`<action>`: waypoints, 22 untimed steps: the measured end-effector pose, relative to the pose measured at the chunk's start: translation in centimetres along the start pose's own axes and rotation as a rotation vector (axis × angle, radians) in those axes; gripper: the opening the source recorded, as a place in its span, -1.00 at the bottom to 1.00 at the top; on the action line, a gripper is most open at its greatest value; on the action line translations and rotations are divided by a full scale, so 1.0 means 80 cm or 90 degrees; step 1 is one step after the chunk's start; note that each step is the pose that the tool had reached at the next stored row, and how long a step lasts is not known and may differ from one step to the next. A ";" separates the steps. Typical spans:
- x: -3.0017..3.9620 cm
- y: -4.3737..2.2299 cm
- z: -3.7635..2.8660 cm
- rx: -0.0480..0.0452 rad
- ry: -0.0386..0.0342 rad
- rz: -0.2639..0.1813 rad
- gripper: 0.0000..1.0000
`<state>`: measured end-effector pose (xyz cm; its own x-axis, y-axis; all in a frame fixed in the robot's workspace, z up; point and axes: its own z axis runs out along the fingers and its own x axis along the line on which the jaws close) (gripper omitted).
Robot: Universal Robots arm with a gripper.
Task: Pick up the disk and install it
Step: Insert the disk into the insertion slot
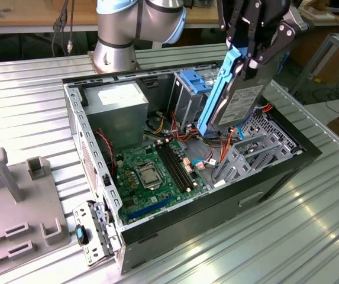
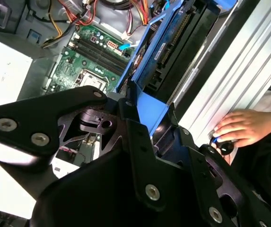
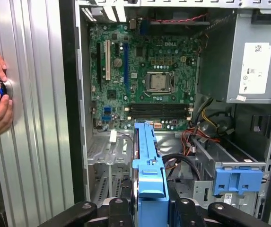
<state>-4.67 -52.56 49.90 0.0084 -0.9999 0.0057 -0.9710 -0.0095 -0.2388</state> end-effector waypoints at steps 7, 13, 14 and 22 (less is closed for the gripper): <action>0.0174 -0.0403 0.0197 0.0001 -0.0079 0.002 -0.26; 0.0286 -0.0495 0.0269 0.0002 -0.0232 0.006 -0.26; 0.0302 -0.0506 0.0281 0.0003 -0.0257 0.007 -0.26; 0.0348 -0.0783 0.0446 0.0005 -0.0271 0.011 -0.26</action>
<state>2.29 -55.30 47.95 0.0011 -0.9992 -0.0399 -0.9709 0.0085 -0.2392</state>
